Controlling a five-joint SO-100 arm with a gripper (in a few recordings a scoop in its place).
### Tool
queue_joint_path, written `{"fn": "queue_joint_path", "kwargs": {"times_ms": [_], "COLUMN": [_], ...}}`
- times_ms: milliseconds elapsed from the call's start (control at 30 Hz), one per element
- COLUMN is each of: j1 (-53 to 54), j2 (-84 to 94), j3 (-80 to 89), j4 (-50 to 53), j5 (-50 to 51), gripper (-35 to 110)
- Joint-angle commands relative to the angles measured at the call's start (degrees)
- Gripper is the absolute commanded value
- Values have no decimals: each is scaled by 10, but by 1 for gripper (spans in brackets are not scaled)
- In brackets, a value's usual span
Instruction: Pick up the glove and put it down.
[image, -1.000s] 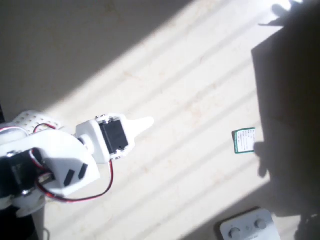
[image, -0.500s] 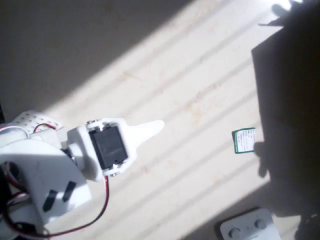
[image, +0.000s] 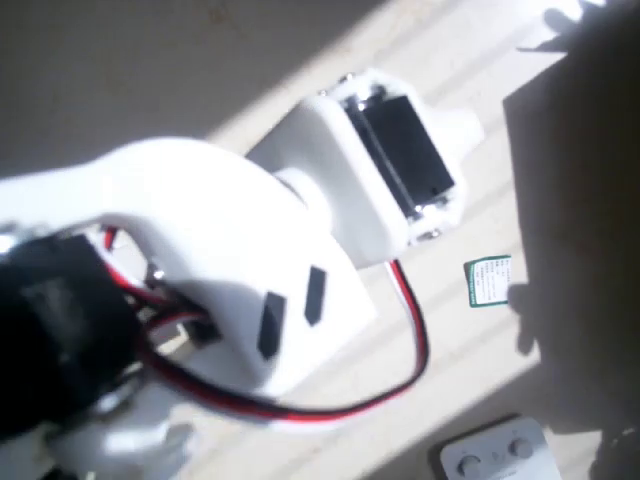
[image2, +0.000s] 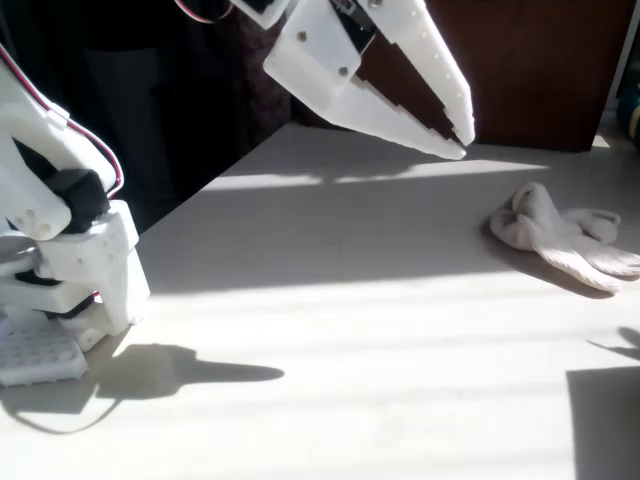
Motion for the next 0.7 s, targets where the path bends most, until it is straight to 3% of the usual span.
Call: {"fn": "queue_joint_path", "kwargs": {"times_ms": [0,400,667], "j1": [-49,-156,-176], "j2": [-109,-479,-595], "j3": [-116,-418,-526], "j4": [-8,-8,0], "j5": [3,4,4], "gripper": [0,0,1]}}
